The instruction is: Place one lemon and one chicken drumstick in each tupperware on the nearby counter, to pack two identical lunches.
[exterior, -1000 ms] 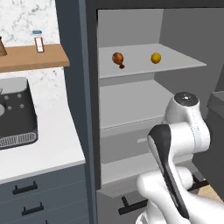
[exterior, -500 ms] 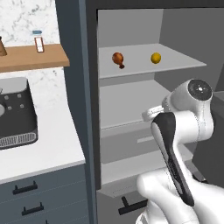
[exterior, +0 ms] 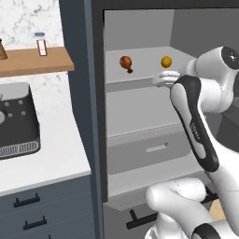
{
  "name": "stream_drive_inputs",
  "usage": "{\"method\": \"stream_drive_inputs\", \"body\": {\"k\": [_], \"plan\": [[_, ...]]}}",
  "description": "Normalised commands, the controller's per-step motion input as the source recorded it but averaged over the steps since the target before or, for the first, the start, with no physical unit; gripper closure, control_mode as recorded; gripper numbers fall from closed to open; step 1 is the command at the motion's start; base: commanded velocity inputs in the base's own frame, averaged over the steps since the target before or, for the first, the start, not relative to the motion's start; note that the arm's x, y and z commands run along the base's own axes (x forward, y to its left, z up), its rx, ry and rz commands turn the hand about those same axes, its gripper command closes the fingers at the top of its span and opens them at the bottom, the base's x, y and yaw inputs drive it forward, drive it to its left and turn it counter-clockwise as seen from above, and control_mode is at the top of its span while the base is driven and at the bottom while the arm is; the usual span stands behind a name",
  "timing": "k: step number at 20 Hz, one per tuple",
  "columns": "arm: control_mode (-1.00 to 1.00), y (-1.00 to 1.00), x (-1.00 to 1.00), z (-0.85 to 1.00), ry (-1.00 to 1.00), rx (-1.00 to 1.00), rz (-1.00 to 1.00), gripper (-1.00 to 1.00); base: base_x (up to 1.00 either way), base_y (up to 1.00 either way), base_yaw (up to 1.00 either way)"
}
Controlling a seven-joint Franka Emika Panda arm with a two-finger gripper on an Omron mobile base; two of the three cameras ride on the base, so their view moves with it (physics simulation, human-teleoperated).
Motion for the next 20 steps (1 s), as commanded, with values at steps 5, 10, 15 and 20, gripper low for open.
{"method": "stream_drive_inputs", "body": {"k": [5, 10, 15, 20], "plan": [[-1.00, 0.06, 0.64, 0.54, 0.11, 0.13, -0.04, -1.00, 0.00, 0.00, 0.00], [-1.00, 0.26, 0.99, 0.00, 0.07, -0.02, -0.13, -1.00, 0.00, 0.00, 0.00], [-1.00, 0.39, 0.27, -0.25, -0.08, -0.06, -0.11, -1.00, 0.00, 0.00, 0.00], [-1.00, 0.14, -0.06, -0.66, -0.27, -0.06, 0.00, -1.00, 0.00, 0.00, 0.00]]}}
